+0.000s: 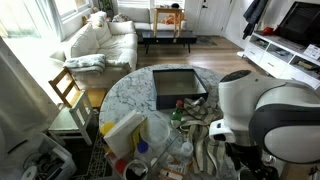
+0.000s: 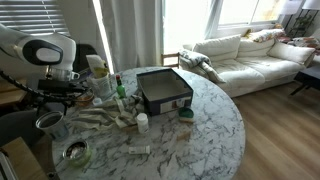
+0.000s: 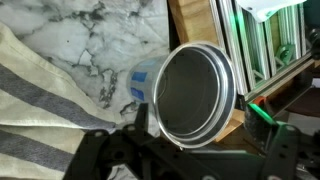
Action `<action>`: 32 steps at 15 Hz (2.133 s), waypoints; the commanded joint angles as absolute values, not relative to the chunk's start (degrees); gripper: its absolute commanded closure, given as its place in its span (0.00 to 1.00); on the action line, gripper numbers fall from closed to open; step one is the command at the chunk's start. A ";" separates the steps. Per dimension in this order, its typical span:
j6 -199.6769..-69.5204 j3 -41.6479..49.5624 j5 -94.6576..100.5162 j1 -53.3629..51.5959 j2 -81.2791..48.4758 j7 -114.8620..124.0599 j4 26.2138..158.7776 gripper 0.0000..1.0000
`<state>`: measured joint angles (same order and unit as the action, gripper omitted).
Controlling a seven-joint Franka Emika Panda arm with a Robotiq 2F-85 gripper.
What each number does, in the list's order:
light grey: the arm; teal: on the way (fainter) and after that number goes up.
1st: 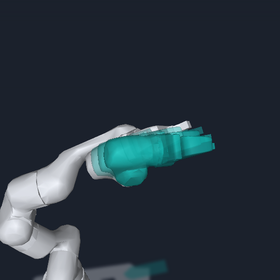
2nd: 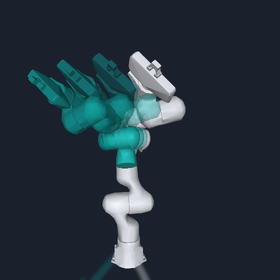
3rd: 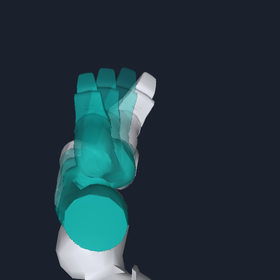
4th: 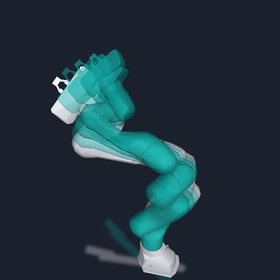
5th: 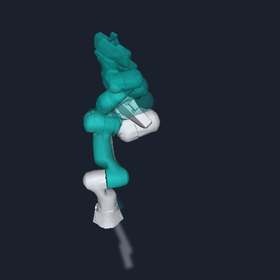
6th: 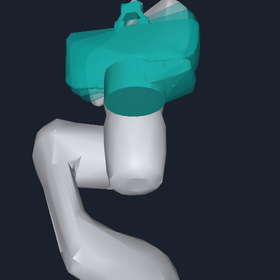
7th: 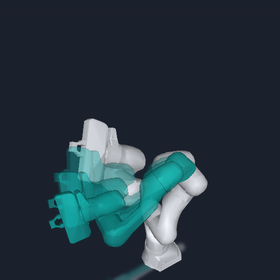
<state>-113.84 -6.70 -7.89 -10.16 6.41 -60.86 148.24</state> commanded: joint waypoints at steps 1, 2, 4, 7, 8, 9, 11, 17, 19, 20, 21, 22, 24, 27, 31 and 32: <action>-116.38 -6.48 -9.70 -10.09 7.24 -61.13 150.68 0.30; -116.68 -6.44 -9.82 -10.05 7.23 -61.06 150.88 0.37; -117.30 -6.39 -10.05 -9.97 7.25 -60.93 151.15 0.55; -118.35 -6.26 -10.07 -9.83 7.33 -60.52 151.48 0.77; -118.75 -6.17 -10.07 -9.78 7.37 -60.44 151.62 0.85; -119.19 -6.08 -10.05 -9.72 7.40 -60.34 151.77 0.92; -119.76 -5.92 -10.22 -9.56 7.42 -60.30 151.83 1.00; -117.80 -4.51 -13.53 -8.87 9.88 -60.81 149.58 0.99; -117.52 -3.84 -14.04 -8.59 10.81 -60.94 148.50 0.99; -117.24 -3.43 -14.54 -8.52 11.19 -61.10 147.79 0.99; -116.88 -3.05 -15.30 -8.58 11.70 -61.18 147.01 0.99; -115.99 -2.78 -15.83 -8.57 12.20 -60.48 145.64 0.99; -114.07 -2.38 -17.48 -8.66 12.88 -58.82 142.24 0.99; -113.34 -2.46 -20.19 -8.95 12.51 -55.12 136.18 0.99; -118.35 -3.73 -18.39 -8.65 9.57 -44.24 129.08 0.99; -119.90 -4.06 -17.43 -8.68 8.88 -42.27 128.38 0.99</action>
